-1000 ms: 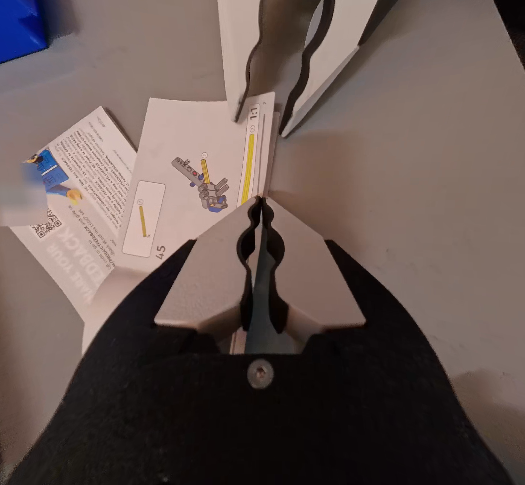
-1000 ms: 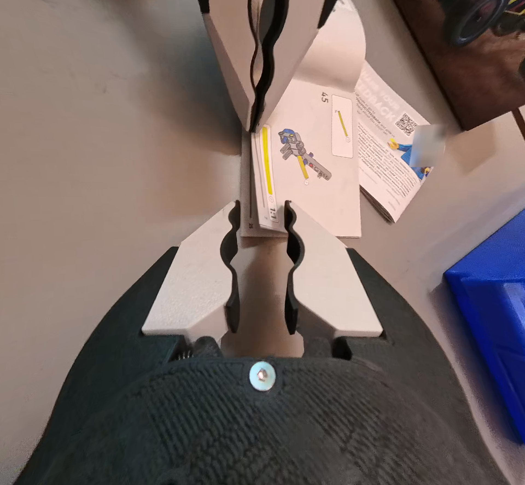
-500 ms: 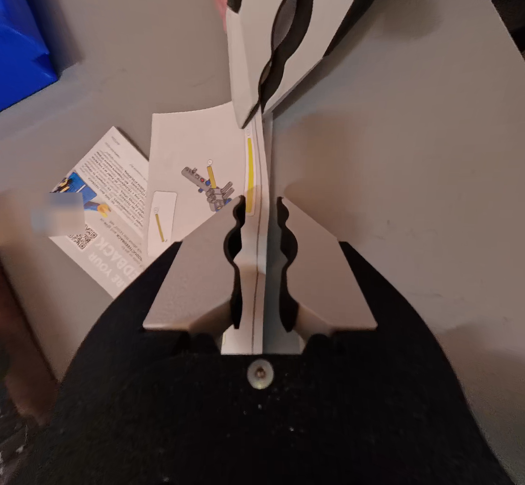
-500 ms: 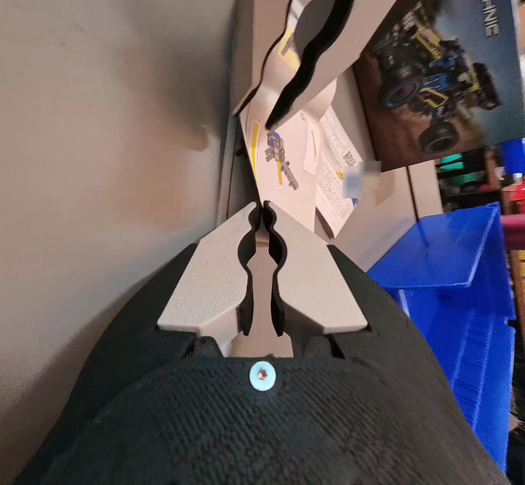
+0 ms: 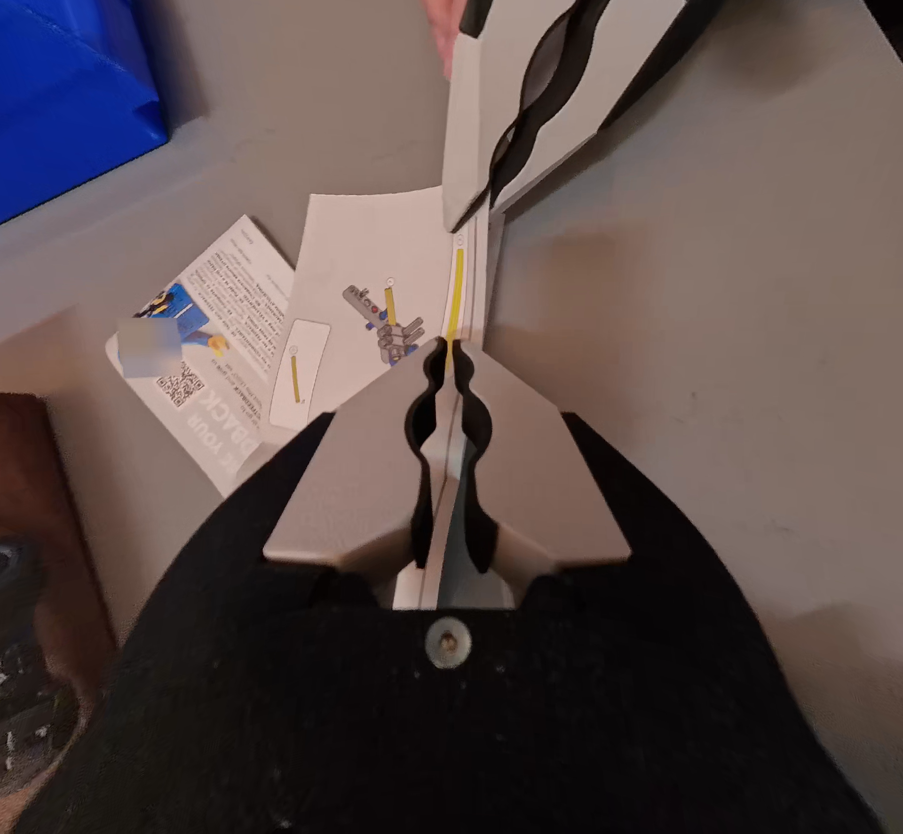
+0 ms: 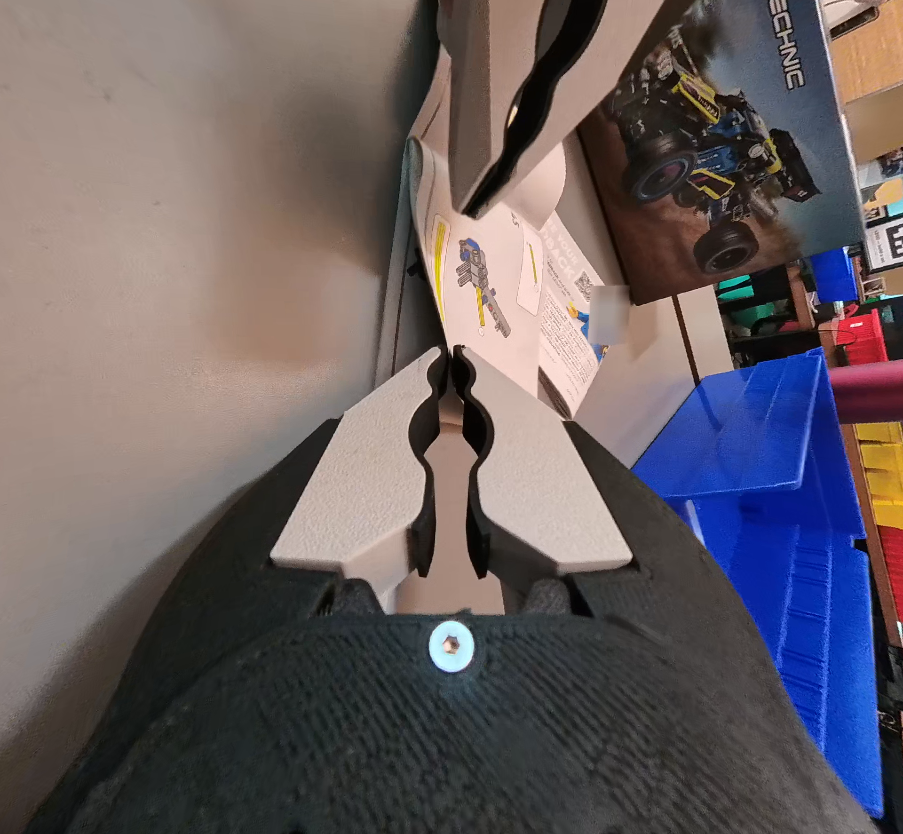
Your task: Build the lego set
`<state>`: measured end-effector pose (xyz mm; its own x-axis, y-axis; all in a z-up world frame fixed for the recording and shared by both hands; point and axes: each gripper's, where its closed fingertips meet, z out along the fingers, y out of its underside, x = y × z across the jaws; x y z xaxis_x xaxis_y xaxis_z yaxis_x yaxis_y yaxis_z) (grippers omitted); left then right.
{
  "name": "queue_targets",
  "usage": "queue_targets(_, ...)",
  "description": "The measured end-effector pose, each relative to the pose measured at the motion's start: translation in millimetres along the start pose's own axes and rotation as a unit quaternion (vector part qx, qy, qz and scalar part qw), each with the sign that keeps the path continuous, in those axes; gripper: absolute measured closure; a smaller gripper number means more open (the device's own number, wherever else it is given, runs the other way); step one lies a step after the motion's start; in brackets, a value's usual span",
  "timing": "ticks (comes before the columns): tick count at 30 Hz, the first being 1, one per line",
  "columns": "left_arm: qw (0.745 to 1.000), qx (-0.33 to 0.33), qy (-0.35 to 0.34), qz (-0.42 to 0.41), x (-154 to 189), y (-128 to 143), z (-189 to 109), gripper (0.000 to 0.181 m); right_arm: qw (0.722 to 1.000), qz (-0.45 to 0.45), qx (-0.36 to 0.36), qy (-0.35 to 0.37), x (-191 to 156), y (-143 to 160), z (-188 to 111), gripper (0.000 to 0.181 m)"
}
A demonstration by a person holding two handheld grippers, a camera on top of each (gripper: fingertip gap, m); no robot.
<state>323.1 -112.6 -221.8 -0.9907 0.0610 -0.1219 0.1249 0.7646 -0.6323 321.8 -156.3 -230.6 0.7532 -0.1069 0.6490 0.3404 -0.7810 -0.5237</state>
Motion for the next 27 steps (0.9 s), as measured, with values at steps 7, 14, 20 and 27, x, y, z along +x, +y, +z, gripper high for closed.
queue_targets(7,1.000,-0.013,-0.001,0.002,7,11,5,0.175,1.000,0.009,0.001,-0.003,-1,3,2,0.181)
queue_targets(14,0.998,-0.041,-0.036,0.044,2,10,17,0.172,1.000,0.007,0.001,-0.006,-3,3,2,0.181)
queue_targets(20,0.998,-0.045,-0.035,0.038,1,10,16,0.181,1.000,0.006,0.003,-0.012,-5,3,4,0.181)
queue_targets(27,0.999,-0.037,-0.026,0.025,2,8,11,0.181,1.000,0.004,0.002,-0.019,-8,4,5,0.180)
